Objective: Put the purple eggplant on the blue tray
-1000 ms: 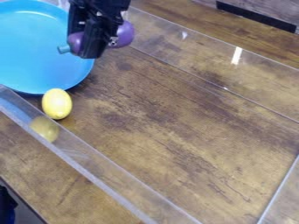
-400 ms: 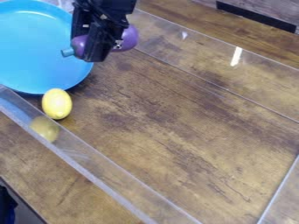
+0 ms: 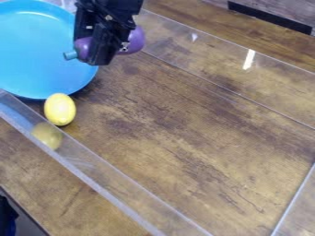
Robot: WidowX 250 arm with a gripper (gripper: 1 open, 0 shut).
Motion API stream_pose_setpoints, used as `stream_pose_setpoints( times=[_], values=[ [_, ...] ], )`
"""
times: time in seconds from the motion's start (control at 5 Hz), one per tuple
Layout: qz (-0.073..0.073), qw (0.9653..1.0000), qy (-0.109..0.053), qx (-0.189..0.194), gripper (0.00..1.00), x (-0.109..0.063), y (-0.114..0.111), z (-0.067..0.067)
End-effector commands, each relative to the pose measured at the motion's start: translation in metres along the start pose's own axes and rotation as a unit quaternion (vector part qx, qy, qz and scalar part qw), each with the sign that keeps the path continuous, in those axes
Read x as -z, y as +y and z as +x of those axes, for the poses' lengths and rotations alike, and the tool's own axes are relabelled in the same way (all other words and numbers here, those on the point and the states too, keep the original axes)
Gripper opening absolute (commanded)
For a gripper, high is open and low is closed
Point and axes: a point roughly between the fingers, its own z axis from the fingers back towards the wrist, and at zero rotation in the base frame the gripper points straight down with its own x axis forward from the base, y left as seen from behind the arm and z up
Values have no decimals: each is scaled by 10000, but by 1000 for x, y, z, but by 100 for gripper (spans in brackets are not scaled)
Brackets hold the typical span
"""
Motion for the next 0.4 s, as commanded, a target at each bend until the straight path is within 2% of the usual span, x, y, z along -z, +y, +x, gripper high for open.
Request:
stream_pose_setpoints(
  times=[0.0, 0.2],
  values=[
    [151, 9991, -383, -71, 0, -24, 3, 1],
    [150, 9991, -381, -108, 0, -24, 3, 2]
  ],
)
